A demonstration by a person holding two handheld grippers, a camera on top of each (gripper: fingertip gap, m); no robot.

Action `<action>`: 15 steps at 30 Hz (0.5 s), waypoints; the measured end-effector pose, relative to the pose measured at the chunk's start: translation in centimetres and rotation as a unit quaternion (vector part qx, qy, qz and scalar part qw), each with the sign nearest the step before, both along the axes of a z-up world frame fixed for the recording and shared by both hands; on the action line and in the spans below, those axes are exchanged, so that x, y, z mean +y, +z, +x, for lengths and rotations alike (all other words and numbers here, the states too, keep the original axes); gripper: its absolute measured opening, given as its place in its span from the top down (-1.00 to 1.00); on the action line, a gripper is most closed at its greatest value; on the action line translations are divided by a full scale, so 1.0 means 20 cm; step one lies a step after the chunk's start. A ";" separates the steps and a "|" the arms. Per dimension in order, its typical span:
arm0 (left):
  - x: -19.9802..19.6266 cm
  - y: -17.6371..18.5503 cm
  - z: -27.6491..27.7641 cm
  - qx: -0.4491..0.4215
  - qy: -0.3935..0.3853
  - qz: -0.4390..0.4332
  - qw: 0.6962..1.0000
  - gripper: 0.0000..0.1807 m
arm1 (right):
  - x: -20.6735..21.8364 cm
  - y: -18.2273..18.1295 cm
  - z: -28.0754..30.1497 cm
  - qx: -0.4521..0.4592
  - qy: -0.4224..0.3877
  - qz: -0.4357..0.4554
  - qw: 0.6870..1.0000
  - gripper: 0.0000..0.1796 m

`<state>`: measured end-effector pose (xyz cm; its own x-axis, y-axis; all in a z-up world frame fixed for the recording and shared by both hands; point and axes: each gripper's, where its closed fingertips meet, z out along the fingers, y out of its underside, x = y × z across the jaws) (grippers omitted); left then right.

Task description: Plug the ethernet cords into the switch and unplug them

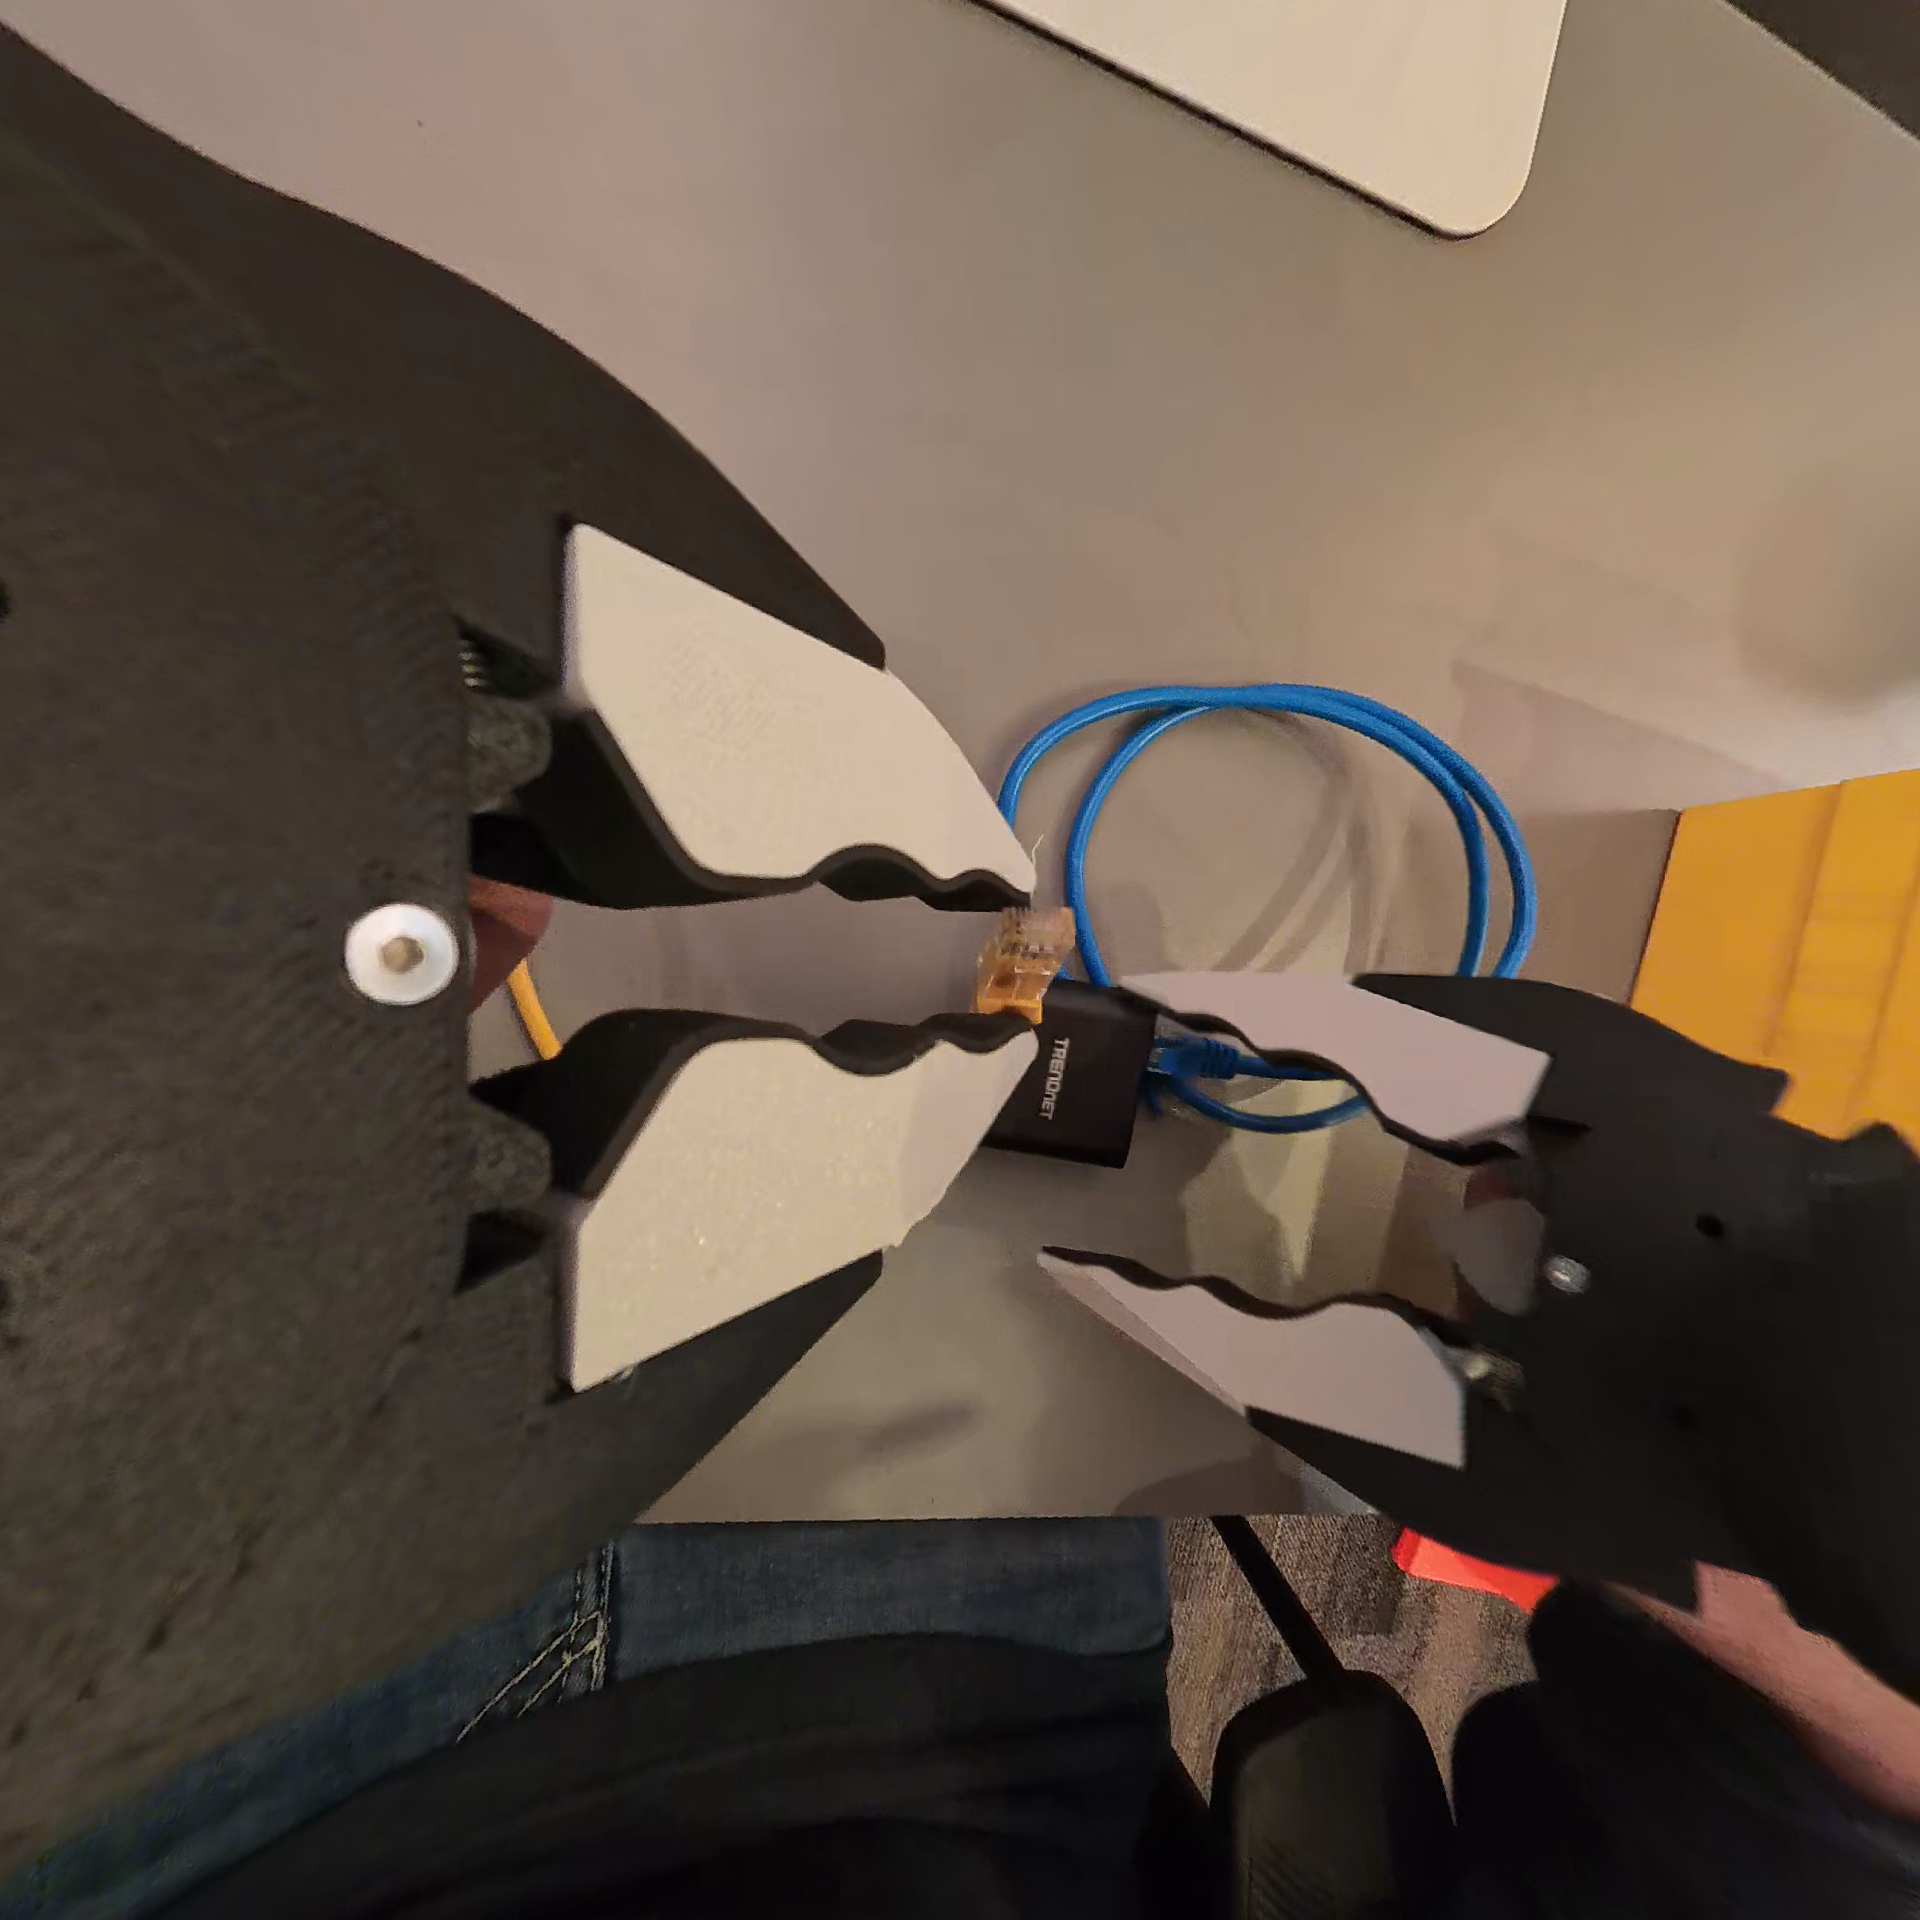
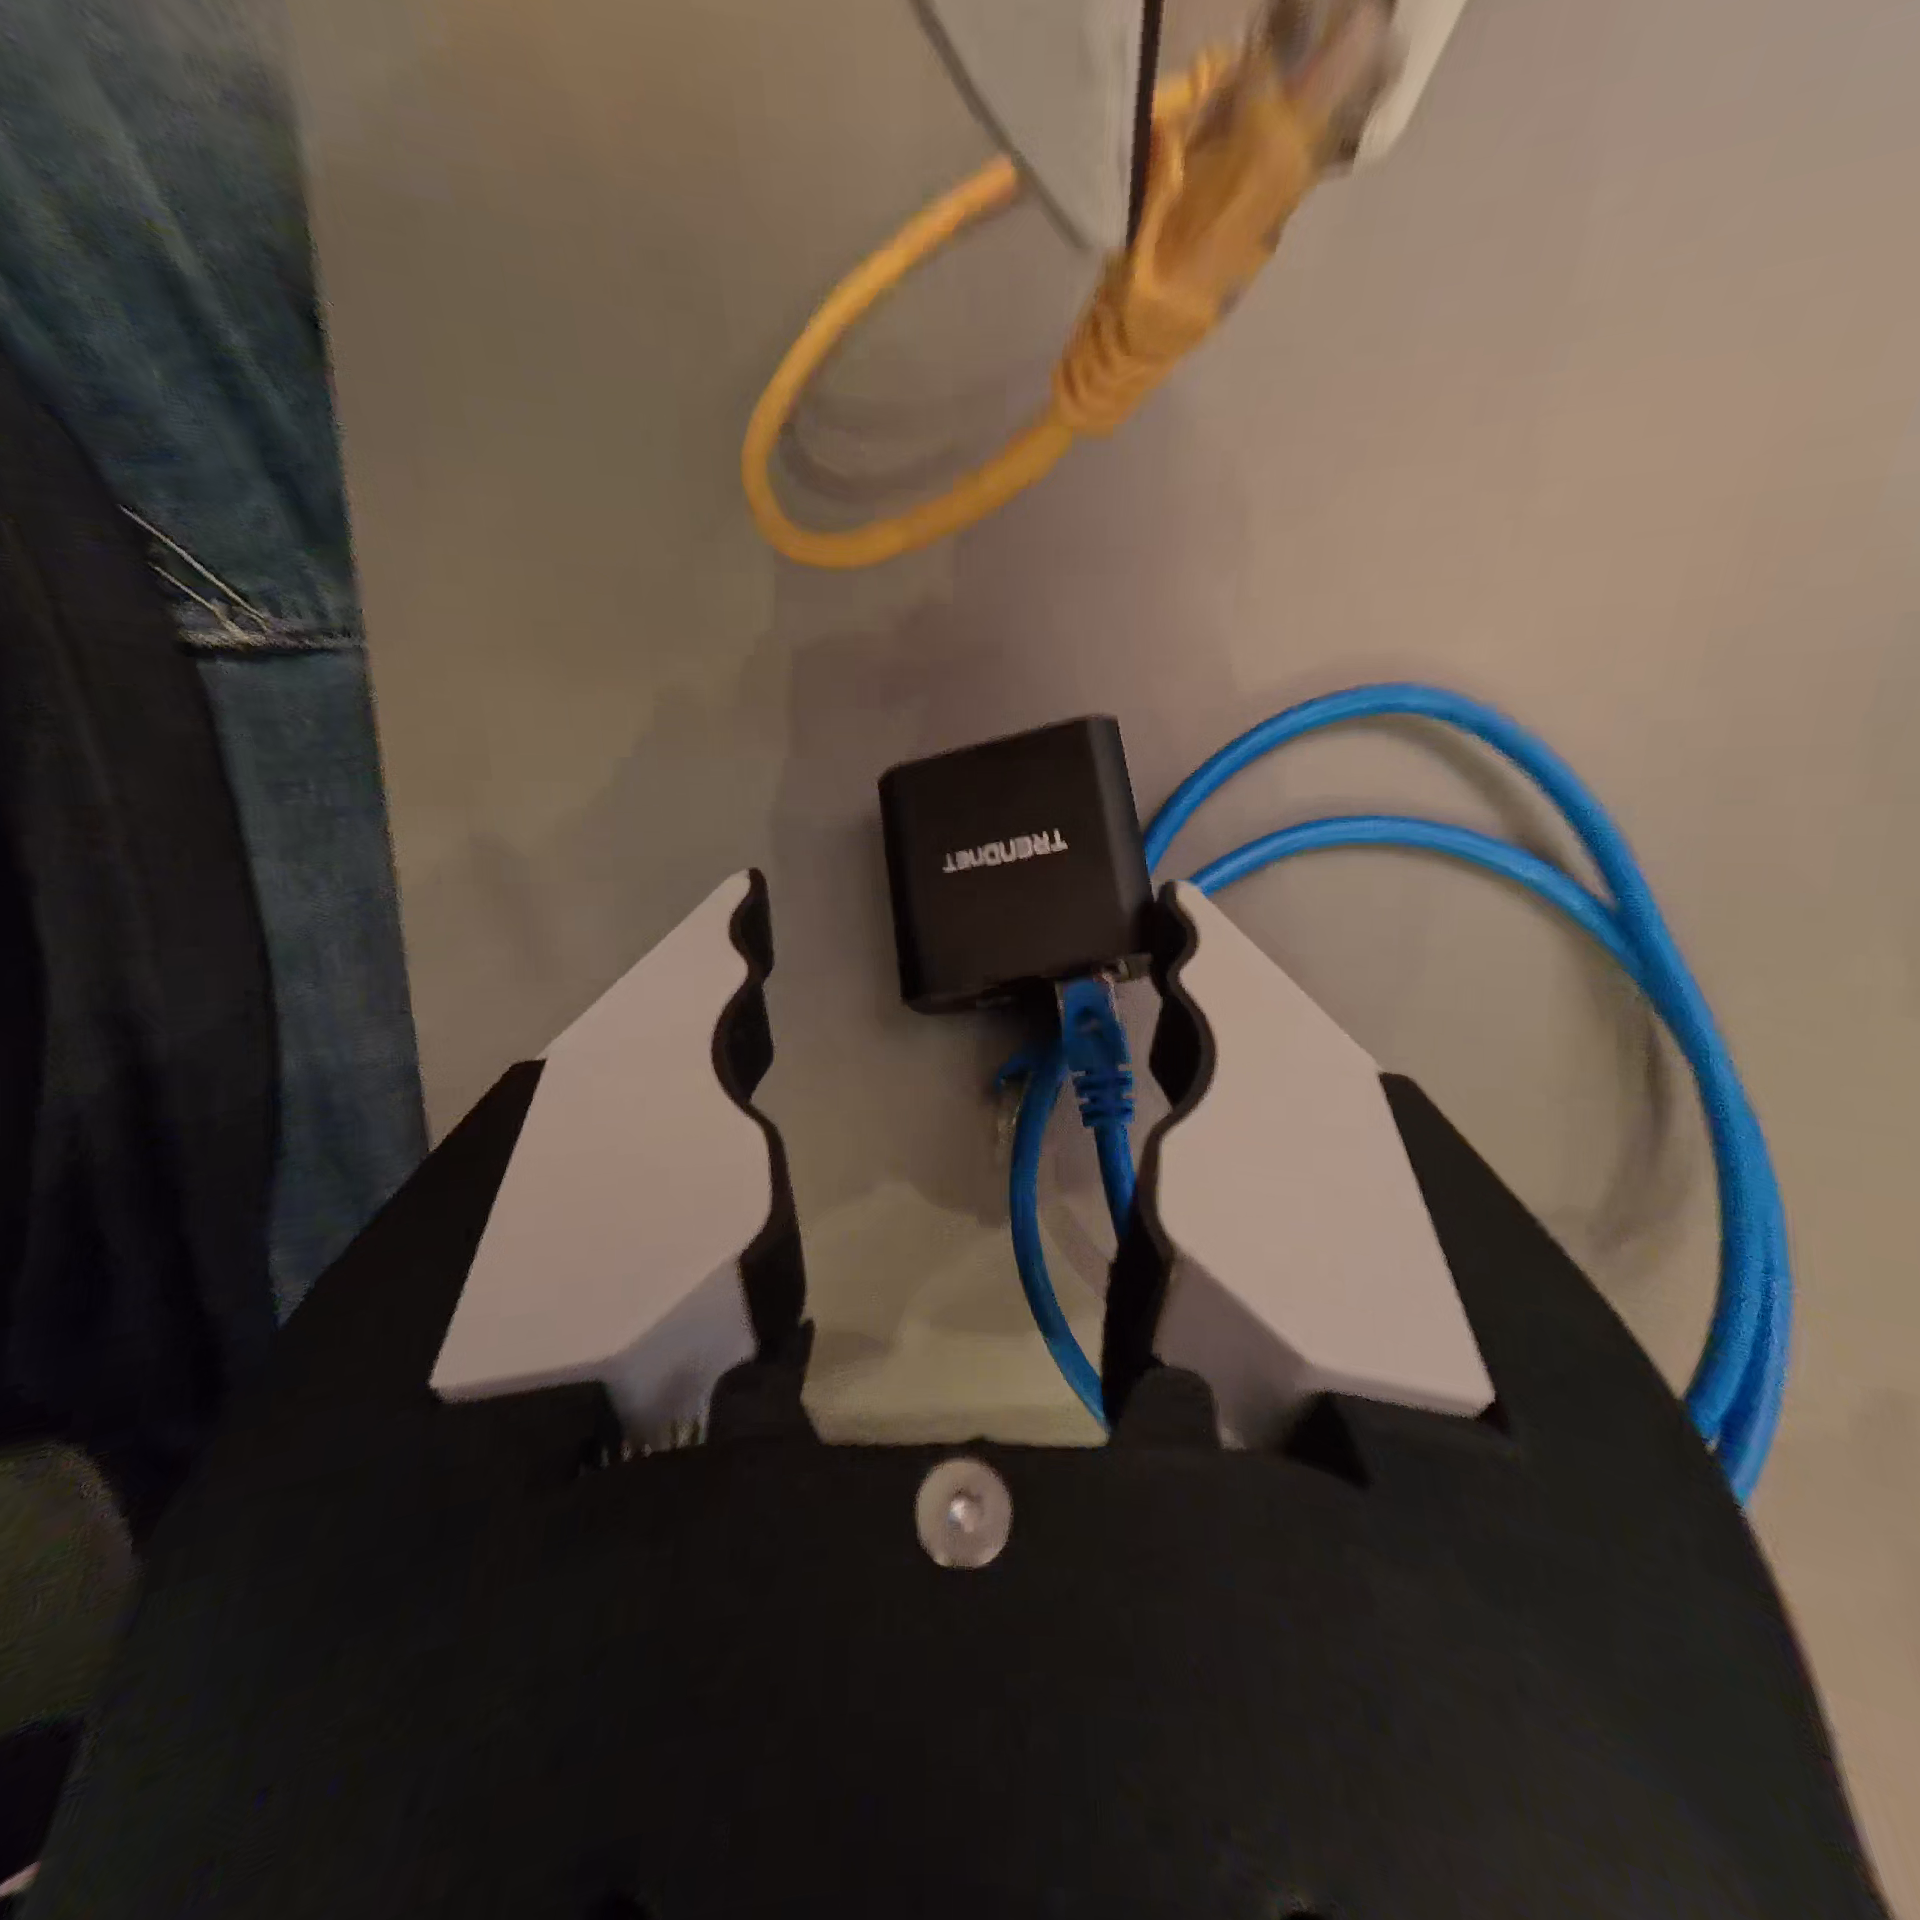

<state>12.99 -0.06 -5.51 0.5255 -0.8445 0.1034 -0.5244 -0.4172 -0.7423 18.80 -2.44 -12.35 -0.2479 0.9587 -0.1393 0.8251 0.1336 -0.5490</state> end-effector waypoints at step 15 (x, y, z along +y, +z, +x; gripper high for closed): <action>-0.08 0.23 0.06 -0.027 -0.074 0.049 0.996 0.80 | -0.06 0.45 -0.28 0.221 0.008 -0.156 0.963 0.92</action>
